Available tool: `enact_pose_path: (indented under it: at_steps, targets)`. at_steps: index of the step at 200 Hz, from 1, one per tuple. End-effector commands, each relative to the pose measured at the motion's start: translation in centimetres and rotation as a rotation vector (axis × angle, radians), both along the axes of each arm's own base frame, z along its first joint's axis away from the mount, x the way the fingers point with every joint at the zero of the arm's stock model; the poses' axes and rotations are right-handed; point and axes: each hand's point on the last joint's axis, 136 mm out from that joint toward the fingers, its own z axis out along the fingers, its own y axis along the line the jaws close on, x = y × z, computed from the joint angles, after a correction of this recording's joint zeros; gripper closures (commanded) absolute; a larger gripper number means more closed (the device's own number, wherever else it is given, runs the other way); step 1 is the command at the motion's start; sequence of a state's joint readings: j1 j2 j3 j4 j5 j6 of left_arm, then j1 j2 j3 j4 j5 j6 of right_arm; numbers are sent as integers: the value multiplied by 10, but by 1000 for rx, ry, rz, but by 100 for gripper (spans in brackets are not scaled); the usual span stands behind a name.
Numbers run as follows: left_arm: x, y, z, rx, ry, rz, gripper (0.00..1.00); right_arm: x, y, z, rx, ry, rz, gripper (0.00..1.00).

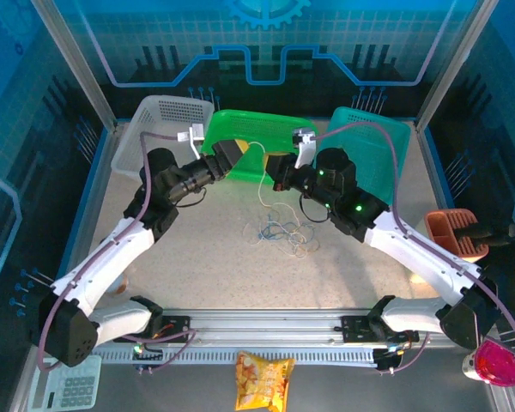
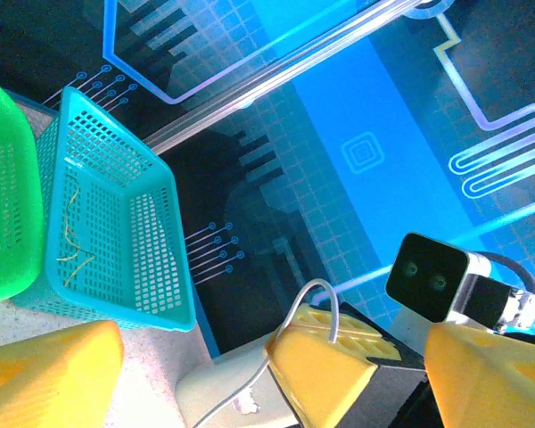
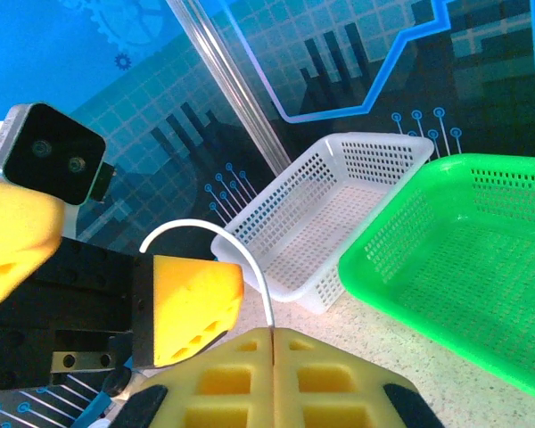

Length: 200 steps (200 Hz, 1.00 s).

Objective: Untangle the cables

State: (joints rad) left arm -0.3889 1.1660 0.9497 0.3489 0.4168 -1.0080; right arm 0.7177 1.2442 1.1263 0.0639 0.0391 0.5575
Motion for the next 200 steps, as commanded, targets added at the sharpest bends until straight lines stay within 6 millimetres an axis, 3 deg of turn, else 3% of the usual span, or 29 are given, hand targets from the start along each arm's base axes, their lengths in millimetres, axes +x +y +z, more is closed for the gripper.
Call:
enact_pose_path:
  at_steps: [1,107,130,147,172,189,200]
  targets:
    - [-3,-5,34,-47,-85,-30,18,-7,13,4,31,-11,50,100]
    - [6,-12,27,-50,-68,-36,61,-11,32,-4,27,7,96,100]
    - [8,-13,26,-47,-68,-33,78,-13,32,-5,30,11,99,100]
    - [10,-14,27,-47,-68,-38,100,-13,30,-7,32,14,92,100]
    - [10,-17,37,-49,-90,-49,100,-15,27,-8,22,13,89,100]
    - [9,-20,53,-62,-116,-62,100,-14,25,-16,-7,16,76,60]
    - [8,-22,66,-72,-137,-76,100,-12,21,-25,-36,14,59,44]
